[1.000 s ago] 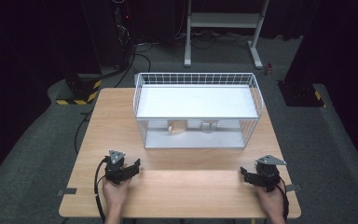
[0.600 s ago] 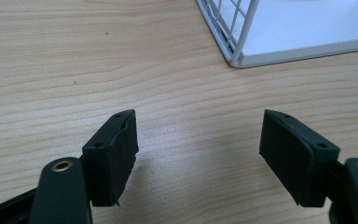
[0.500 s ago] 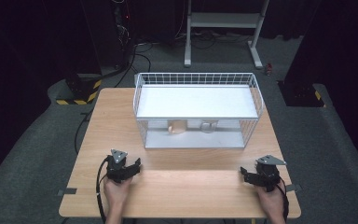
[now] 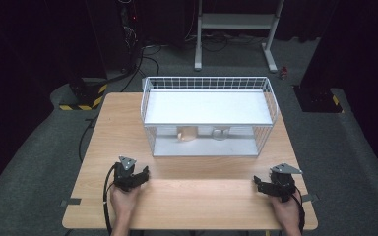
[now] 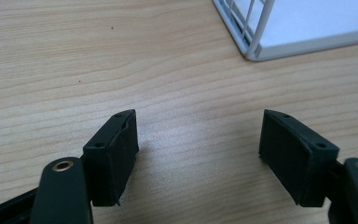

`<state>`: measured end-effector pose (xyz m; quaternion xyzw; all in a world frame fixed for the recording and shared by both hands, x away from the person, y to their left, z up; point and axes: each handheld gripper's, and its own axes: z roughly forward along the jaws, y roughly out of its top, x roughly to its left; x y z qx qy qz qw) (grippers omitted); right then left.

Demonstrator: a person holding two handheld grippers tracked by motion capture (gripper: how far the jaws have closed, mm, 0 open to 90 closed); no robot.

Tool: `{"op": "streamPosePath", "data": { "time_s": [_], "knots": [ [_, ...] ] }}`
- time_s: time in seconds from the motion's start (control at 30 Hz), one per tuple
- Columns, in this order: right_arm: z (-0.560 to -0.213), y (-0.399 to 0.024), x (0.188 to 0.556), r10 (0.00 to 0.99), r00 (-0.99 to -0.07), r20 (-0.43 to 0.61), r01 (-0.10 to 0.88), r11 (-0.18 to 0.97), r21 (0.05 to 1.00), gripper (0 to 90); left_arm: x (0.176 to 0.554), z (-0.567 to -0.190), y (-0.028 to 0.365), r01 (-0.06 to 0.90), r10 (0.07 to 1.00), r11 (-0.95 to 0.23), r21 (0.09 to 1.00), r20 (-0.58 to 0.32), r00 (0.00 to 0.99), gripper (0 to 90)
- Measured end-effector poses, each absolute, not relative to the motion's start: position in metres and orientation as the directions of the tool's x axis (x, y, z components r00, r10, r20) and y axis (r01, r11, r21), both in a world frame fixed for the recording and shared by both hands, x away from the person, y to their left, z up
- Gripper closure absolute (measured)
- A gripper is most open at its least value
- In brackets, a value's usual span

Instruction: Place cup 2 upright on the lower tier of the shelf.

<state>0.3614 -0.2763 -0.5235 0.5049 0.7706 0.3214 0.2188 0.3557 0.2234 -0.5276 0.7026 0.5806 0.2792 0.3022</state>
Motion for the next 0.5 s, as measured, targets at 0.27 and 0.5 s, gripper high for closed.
{"op": "streamPosePath", "data": {
  "time_s": [0.27, 0.5],
  "knots": [
    [-0.5235, -0.2764, 0.3614, 0.919, -0.395, -0.014, 0.637, 0.284, 0.717, 21.3, 0.3577, -0.5282, 0.2269, 0.659, 0.986, -0.114, 0.743, 0.004, 0.167, 25.9],
    [-0.5235, -0.2763, 0.3613, 0.919, -0.395, -0.013, 0.638, 0.284, 0.716, 21.3, 0.3581, -0.5282, 0.2274, 0.657, 0.985, -0.123, 0.743, 0.009, 0.174, 25.0]
  ]
}}
